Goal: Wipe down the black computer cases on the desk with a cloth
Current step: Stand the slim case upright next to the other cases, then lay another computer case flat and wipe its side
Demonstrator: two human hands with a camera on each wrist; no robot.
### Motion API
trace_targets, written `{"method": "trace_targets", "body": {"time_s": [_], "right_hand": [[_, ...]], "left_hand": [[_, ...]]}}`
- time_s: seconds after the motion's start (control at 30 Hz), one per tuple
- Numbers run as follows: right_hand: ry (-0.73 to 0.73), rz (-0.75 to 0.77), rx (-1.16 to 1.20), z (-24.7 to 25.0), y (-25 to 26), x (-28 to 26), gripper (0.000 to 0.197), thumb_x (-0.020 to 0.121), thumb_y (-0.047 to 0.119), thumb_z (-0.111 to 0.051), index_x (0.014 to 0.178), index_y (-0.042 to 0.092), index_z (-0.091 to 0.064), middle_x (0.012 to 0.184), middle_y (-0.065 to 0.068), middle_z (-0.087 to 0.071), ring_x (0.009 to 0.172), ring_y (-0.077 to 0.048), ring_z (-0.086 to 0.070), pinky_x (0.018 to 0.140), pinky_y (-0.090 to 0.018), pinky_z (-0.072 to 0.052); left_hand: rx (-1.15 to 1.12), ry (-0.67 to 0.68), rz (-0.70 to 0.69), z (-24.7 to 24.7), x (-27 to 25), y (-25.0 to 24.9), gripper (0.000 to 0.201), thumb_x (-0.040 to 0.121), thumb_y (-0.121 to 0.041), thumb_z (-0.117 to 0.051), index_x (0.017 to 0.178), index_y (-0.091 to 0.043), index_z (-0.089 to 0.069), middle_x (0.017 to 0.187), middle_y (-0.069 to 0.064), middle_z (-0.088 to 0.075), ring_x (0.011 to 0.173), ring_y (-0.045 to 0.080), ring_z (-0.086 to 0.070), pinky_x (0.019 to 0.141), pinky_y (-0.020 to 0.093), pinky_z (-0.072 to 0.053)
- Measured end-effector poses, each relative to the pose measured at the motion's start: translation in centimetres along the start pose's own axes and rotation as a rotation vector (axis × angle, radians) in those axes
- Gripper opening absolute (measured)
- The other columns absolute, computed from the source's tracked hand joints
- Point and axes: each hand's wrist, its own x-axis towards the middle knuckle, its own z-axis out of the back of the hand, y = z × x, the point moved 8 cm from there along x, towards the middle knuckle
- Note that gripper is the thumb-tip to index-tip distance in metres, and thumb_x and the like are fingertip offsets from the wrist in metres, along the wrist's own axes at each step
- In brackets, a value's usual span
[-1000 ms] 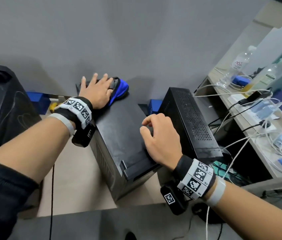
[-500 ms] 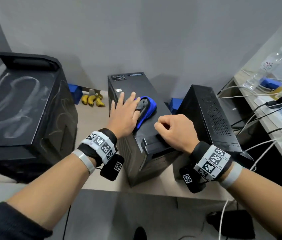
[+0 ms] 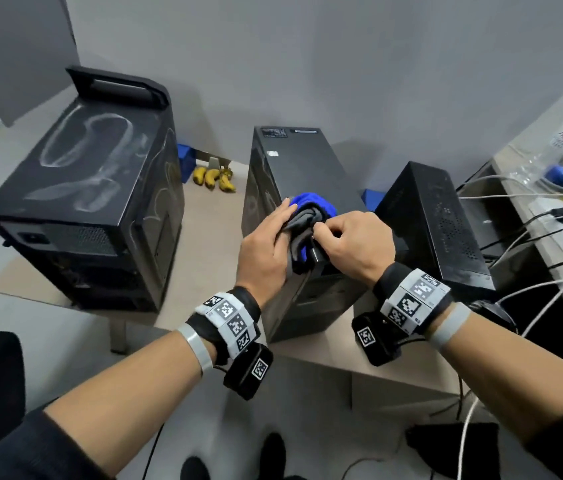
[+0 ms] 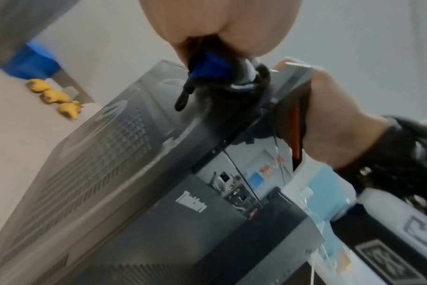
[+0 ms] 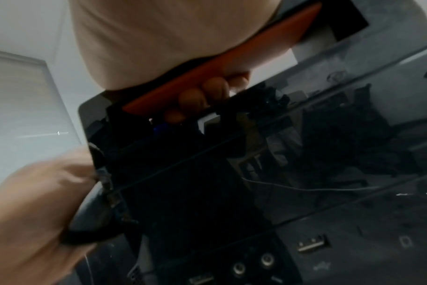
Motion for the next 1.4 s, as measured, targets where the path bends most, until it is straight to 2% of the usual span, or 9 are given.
{"method": "trace_targets", "body": {"time_s": [0.17, 0.33, 0.43, 0.6, 0.77, 0.93, 1.07, 1.13, 1.4], "right_hand": [[-0.088, -0.067, 0.206, 2.1, 0.4, 0.1, 0.035, 0.079, 0.039, -0.044, 0.053, 0.016, -0.039, 0.048, -0.003, -0.033, 0.047, -0.016, -0.034, 0.048, -0.032, -0.031], [-0.191, -0.203, 0.526, 1.8, -1.6, -0.6, 0.039, 0.079, 0.031, -0.046, 0.051, 0.015, -0.024, 0.046, 0.003, -0.023, 0.049, -0.011, -0.022, 0.051, -0.036, -0.022], [-0.212, -0.286, 0.687, -0.7, -3.7, -1.5, 0.039, 0.075, 0.034, -0.045, 0.051, 0.004, -0.04, 0.055, -0.018, -0.038, 0.056, -0.016, -0.033, 0.055, -0.041, -0.031], [-0.099, -0.487, 0.789, -5.6, -7.2, -4.6, 0.03, 0.072, 0.04, -0.046, 0.053, 0.052, -0.065, 0.056, 0.012, -0.058, 0.076, -0.024, -0.052, 0.077, -0.042, -0.048], [-0.229, -0.794, 1.06, -9.8, -12.1, -8.9, 0.03, 0.059, 0.043, -0.057, 0.05, 0.014, -0.06, 0.055, -0.006, -0.044, 0.061, -0.027, -0.038, 0.052, -0.032, -0.033], [-0.24, -0.951, 1.138, -13.1, -14.4, -12.9, 0.032, 0.093, 0.006, -0.053, 0.069, 0.019, -0.069, 0.072, 0.001, -0.06, 0.066, -0.007, -0.054, 0.056, -0.01, -0.041], [-0.277, -1.237, 1.341, -18.4, -16.3, -17.3, 0.016, 0.064, 0.03, -0.064, 0.053, 0.02, -0.069, 0.052, 0.01, -0.061, 0.06, -0.016, -0.056, 0.06, -0.025, -0.046], [-0.258, -1.371, 1.381, -20.7, -17.5, -19.1, 0.016, 0.077, 0.025, -0.064, 0.063, 0.018, -0.061, 0.052, 0.006, -0.059, 0.056, -0.02, -0.054, 0.054, -0.024, -0.046], [-0.16, -1.47, 1.45, -24.6, -18.9, -20.9, 0.017, 0.085, 0.018, -0.061, 0.068, 0.015, -0.057, 0.051, 0.003, -0.059, 0.042, -0.015, -0.054, 0.053, -0.026, -0.043]], "left_hand": [[-0.049, -0.311, 0.274, 6.7, -0.8, 5.8, 0.033, 0.09, -0.009, -0.047, 0.116, -0.009, -0.067, 0.108, 0.002, -0.07, 0.1, 0.016, -0.062, 0.089, 0.022, -0.047], [-0.042, -0.444, 0.664, 12.5, -4.4, 15.3, 0.037, 0.089, 0.006, -0.044, 0.115, -0.002, -0.069, 0.114, 0.016, -0.069, 0.11, 0.03, -0.064, 0.099, 0.035, -0.048], [0.057, -0.469, 0.767, 15.3, -6.9, 17.9, 0.037, 0.09, 0.002, -0.046, 0.116, -0.007, -0.071, 0.115, 0.015, -0.07, 0.108, 0.029, -0.064, 0.093, 0.028, -0.046], [0.213, -0.34, 0.723, 16.4, -7.0, 18.1, 0.035, 0.094, -0.008, -0.052, 0.124, -0.013, -0.068, 0.121, 0.015, -0.069, 0.114, 0.033, -0.061, 0.099, 0.034, -0.044], [0.269, -0.21, 0.638, 14.1, -7.0, 16.8, 0.034, 0.097, -0.01, -0.047, 0.128, -0.013, -0.062, 0.125, 0.004, -0.064, 0.114, 0.021, -0.056, 0.102, 0.028, -0.038], [0.349, -0.148, 0.62, 12.3, -7.0, 17.0, 0.031, 0.098, -0.013, -0.045, 0.125, -0.014, -0.062, 0.127, 0.012, -0.065, 0.117, 0.032, -0.057, 0.101, 0.036, -0.04], [0.454, -0.141, 0.684, 11.6, -8.0, 17.0, 0.031, 0.099, -0.017, -0.045, 0.126, -0.022, -0.06, 0.126, 0.012, -0.066, 0.114, 0.037, -0.057, 0.099, 0.04, -0.041], [0.485, -0.128, 0.686, 10.7, -8.2, 16.6, 0.03, 0.099, -0.017, -0.045, 0.124, -0.023, -0.059, 0.127, 0.012, -0.065, 0.116, 0.037, -0.055, 0.107, 0.044, -0.038], [0.694, 0.025, 0.608, 8.4, -9.0, 17.1, 0.05, 0.101, -0.02, -0.042, 0.151, -0.024, -0.038, 0.164, 0.001, -0.028, 0.151, 0.02, -0.025, 0.121, 0.053, 0.012]]}}
